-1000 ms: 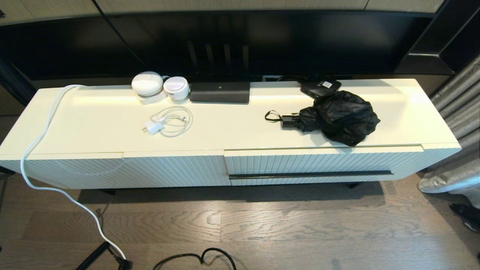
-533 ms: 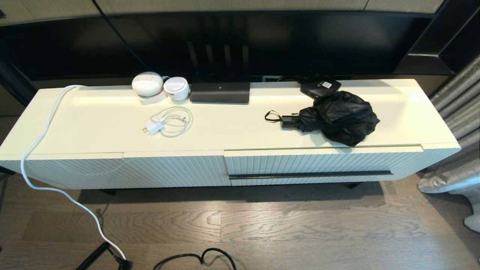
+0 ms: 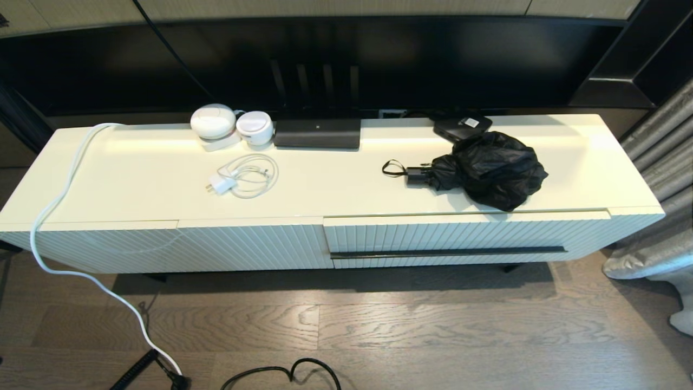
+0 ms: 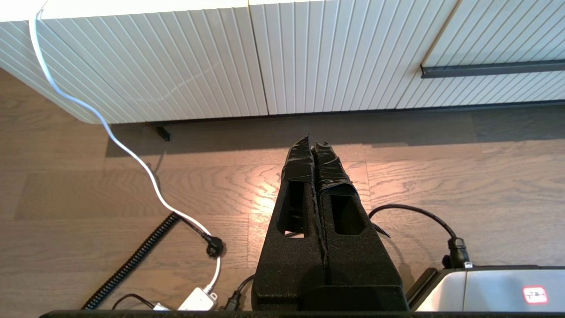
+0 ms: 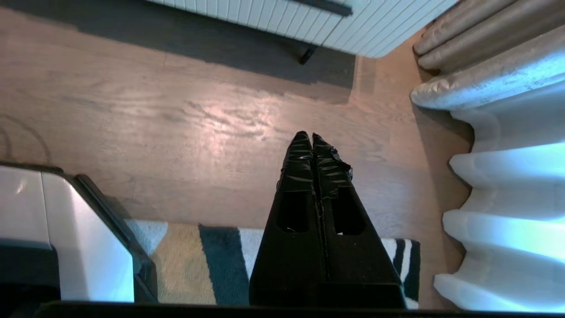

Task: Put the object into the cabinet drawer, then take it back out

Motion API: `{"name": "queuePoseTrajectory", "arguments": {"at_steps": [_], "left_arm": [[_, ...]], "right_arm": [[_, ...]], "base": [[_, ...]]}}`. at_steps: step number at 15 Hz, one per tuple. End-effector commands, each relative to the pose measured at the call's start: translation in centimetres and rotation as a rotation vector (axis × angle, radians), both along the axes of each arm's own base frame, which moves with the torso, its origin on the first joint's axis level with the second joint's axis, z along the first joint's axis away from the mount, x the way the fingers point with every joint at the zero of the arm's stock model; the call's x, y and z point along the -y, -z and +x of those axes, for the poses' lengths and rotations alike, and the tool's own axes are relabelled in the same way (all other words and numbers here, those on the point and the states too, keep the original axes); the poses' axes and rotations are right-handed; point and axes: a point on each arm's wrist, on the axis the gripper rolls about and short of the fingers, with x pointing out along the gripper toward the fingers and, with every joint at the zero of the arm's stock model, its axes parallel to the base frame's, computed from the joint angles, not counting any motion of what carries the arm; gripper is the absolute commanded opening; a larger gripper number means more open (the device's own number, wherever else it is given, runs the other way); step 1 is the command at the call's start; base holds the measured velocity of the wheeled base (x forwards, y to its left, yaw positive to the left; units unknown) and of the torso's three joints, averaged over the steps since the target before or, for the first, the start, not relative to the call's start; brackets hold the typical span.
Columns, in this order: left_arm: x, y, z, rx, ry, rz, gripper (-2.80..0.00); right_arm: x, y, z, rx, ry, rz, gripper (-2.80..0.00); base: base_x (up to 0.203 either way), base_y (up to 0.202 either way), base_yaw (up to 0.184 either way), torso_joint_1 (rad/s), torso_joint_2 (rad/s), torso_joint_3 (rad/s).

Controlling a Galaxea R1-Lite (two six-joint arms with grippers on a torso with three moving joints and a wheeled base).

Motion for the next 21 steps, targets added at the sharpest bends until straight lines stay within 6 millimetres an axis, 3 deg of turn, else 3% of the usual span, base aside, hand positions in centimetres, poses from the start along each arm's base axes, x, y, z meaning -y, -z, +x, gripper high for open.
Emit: {"name": "queuePoseTrajectory", "arguments": {"at_steps": [1,9,13,21], "left_arm": [[0.0,0.0,0.0,-0.003,0.001,0.000,-2.80],[0.0,0.0,0.0,-0.003,0.000,0.000,-2.80],[0.0,0.0,0.0,-0.003,0.001,0.000,-2.80],[0.0,0.0,0.0,-0.003,0.001,0.000,-2.80]], "right_arm": [[0.0,0.4,-0.8,0.085,-0.002,0.002,-2.80],[-0.2,1.1,-0.6,0.171,-0.087,0.031,-2.80],[-0.2,2.2,0.1,0.215,-0.070,0.253,-2.80],[-0.3,2.0,0.1,0.232,-0.078,0.258,-2.80]], "base": [[0.000,0.000,0.000,0.000,0.00,0.000],[0.000,0.000,0.000,0.000,0.00,0.000],[0.000,0.000,0.000,0.000,0.00,0.000],[0.000,0.000,0.000,0.000,0.00,0.000]]}}
